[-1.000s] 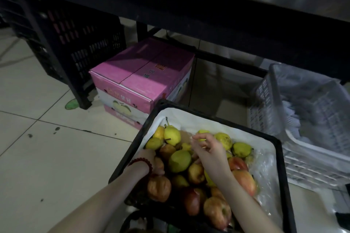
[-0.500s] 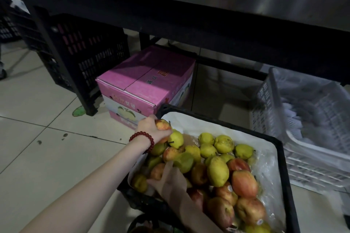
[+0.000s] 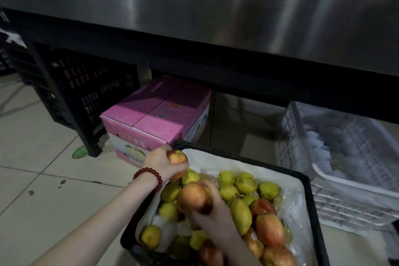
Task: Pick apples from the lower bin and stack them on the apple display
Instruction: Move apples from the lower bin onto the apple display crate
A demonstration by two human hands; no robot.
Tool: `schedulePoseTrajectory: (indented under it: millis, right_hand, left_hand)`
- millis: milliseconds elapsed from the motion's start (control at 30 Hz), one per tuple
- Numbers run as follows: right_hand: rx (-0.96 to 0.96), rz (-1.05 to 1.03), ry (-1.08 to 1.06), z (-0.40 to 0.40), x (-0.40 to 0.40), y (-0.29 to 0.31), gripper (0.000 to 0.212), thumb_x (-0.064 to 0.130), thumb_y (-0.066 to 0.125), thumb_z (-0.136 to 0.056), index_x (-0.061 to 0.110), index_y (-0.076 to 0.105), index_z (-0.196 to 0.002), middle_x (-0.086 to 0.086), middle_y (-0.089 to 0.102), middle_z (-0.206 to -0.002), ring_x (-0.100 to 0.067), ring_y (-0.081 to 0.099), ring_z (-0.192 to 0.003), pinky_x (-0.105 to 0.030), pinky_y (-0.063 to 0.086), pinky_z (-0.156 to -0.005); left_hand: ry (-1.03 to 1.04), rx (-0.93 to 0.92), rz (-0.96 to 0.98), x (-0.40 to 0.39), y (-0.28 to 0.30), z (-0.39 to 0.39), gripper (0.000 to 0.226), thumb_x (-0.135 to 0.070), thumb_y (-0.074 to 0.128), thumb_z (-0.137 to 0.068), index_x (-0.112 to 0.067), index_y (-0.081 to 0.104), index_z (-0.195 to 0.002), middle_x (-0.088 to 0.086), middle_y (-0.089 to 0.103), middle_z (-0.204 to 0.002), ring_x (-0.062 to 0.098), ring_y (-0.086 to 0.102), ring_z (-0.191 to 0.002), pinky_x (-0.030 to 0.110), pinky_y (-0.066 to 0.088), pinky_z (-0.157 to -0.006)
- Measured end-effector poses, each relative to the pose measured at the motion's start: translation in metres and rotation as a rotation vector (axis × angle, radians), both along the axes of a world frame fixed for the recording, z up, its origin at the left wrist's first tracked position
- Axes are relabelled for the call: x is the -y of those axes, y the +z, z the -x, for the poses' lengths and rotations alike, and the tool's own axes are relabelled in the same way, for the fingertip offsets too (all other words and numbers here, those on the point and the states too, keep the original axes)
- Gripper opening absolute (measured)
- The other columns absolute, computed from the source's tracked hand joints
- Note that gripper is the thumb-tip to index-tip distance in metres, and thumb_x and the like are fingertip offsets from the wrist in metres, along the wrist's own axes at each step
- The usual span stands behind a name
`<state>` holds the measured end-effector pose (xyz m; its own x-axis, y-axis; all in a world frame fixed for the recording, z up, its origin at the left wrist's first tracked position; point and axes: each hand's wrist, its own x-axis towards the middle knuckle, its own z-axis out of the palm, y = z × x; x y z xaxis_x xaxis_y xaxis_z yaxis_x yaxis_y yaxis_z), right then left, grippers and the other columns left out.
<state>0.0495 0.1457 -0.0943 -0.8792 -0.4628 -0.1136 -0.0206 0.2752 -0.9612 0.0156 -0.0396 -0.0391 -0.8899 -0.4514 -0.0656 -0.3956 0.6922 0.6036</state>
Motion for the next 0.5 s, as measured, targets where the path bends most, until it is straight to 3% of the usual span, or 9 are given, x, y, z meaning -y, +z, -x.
schedulePoseTrajectory:
  millis: [100, 167, 267, 333, 500]
  right_hand:
    - [0.045, 0.312, -0.067, 0.017, -0.029, 0.052, 0.067, 0.006, 0.083, -0.066, 0.028, 0.045, -0.116, -0.011, 0.062, -0.111, -0.017, 0.069, -0.081, -0.031, 0.058, -0.064]
    - [-0.025, 0.337, -0.148, 0.023, -0.041, 0.086, 0.069, 0.0, 0.085, -0.064, 0.026, 0.043, -0.112, -0.008, 0.059, -0.104, -0.013, 0.069, -0.071, -0.029, 0.058, -0.06]
    - [-0.175, 0.273, -0.254, 0.029, -0.052, 0.122, 0.074, 0.004, 0.087, -0.063, 0.034, 0.042, -0.114, -0.003, 0.055, -0.107, -0.009, 0.07, -0.077, -0.031, 0.06, -0.067]
    - [-0.251, 0.233, -0.324, 0.033, -0.059, 0.137, 0.081, 0.011, 0.091, -0.058, 0.039, 0.044, -0.118, 0.002, 0.057, -0.109, -0.005, 0.069, -0.083, -0.025, 0.058, -0.07]
    - [-0.398, 0.306, -0.422, 0.05, -0.073, 0.181, 0.086, 0.04, 0.09, -0.023, 0.032, 0.057, -0.102, -0.002, 0.071, -0.093, -0.006, 0.07, -0.076, -0.012, 0.053, -0.068]
  left_hand:
    - [-0.051, -0.086, -0.01, -0.017, 0.032, 0.002, 0.063, -0.052, 0.076, -0.064, -0.017, 0.059, -0.114, 0.004, 0.067, -0.106, 0.024, 0.061, -0.103, 0.027, 0.047, -0.084]
    - [-0.089, -0.139, -0.031, -0.03, 0.055, 0.003, 0.061, -0.052, 0.076, -0.064, -0.019, 0.059, -0.113, 0.002, 0.066, -0.104, 0.022, 0.062, -0.101, 0.027, 0.048, -0.084]
    - [-0.148, -0.204, -0.063, -0.047, 0.087, 0.007, 0.061, -0.052, 0.077, -0.062, -0.022, 0.059, -0.111, -0.001, 0.065, -0.102, 0.019, 0.062, -0.097, 0.026, 0.05, -0.081]
    - [-0.188, -0.247, -0.081, -0.055, 0.108, 0.011, 0.06, -0.052, 0.077, -0.062, -0.023, 0.058, -0.11, -0.004, 0.063, -0.102, 0.016, 0.061, -0.095, 0.023, 0.047, -0.077]
    - [-0.312, -0.387, -0.087, -0.059, 0.162, 0.02, 0.061, -0.063, 0.074, -0.051, -0.033, 0.062, -0.102, -0.012, 0.068, -0.098, 0.005, 0.062, -0.091, 0.017, 0.048, -0.081]
